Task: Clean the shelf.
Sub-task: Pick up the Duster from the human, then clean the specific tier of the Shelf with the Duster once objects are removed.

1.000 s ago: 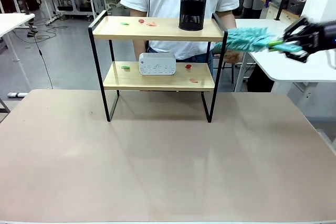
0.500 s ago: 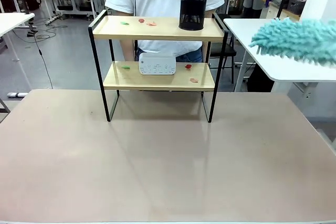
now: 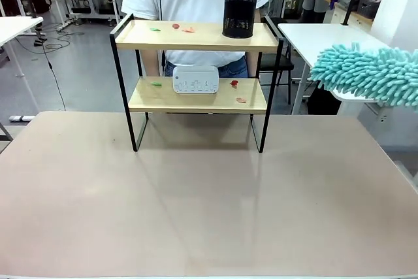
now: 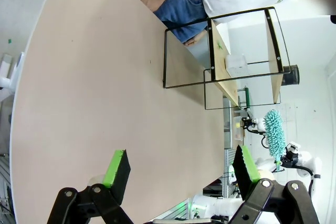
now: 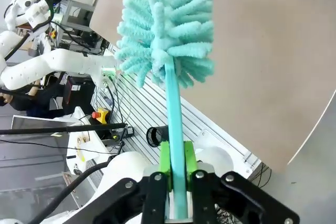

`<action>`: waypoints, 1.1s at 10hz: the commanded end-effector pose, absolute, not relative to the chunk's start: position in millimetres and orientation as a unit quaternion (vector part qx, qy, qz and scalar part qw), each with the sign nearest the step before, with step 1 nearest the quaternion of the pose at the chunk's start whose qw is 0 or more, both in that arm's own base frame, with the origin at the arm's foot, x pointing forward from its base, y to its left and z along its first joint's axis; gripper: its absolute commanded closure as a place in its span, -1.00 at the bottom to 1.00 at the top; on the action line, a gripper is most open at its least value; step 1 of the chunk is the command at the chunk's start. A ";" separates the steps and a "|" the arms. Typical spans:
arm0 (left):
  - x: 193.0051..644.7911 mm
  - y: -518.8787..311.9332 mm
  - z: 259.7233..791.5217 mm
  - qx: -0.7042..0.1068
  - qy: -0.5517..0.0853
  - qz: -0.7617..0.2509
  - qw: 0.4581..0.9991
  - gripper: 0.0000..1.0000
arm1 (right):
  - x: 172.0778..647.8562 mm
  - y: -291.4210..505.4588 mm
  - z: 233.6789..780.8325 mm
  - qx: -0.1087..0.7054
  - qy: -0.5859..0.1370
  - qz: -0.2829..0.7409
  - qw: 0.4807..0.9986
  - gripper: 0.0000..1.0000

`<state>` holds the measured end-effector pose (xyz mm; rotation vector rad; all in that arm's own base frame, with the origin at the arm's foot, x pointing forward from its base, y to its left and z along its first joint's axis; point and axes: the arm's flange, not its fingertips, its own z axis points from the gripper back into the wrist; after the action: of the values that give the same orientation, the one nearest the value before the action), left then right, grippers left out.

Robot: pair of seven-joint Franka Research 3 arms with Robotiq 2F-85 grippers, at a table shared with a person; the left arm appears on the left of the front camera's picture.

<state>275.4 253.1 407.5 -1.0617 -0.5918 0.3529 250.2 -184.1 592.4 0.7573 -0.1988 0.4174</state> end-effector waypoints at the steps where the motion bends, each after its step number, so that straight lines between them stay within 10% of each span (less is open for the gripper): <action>1: 276.2 253.5 406.9 -0.500 -0.288 0.153 0.802 -1.00 | 241.7 -179.1 607.7 0.363 -0.098 0.187 0.907 1.00; 11: 276.2 253.5 406.9 -0.500 -0.288 0.153 0.802 -1.00 | 241.7 -179.1 607.7 0.363 -0.098 0.187 0.907 1.00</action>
<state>275.4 253.0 407.5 -1.0625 -0.5914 0.3523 242.6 -183.1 602.3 0.7459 -0.2125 0.4052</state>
